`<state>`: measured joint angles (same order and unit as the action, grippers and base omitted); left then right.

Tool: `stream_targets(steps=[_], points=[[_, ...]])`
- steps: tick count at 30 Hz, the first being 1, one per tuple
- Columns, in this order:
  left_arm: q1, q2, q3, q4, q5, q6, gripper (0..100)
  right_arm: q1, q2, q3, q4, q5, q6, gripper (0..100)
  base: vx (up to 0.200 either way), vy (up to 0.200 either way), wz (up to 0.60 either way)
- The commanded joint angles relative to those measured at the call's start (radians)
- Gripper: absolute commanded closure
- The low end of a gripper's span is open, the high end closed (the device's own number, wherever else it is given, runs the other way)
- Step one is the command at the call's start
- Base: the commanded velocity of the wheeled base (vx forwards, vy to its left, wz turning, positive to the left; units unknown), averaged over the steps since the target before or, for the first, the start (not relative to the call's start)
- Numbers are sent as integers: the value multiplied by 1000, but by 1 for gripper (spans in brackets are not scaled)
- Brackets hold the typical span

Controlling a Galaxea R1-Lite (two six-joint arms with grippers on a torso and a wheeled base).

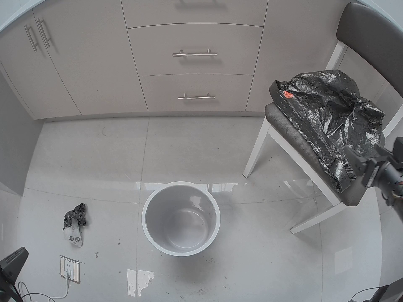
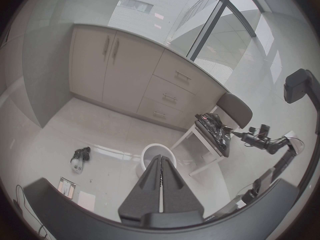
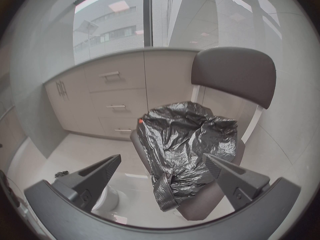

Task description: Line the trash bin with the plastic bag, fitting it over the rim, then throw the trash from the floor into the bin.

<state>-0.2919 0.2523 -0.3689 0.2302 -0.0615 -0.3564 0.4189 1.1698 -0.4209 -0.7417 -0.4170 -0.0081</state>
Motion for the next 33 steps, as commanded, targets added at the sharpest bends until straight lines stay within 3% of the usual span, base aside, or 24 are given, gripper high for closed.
stream_targets(steps=[1,5,12,17,33], points=[[-95,73,24,24,-24,-67,100,112,432,62,-255,-241,-35,0,0,0,0],[-95,67,27,24,-23,-67,100,110,464,54,-308,-302,-56,0,0,0,0],[-95,62,28,27,-23,-67,100,104,407,4,-338,-381,-187,0,0,0,0],[-96,62,44,23,-24,-67,100,109,380,-6,-338,-381,-227,0,0,0,0],[-96,61,42,23,-23,-67,100,119,396,-35,-338,-379,-219,0,0,0,0]])
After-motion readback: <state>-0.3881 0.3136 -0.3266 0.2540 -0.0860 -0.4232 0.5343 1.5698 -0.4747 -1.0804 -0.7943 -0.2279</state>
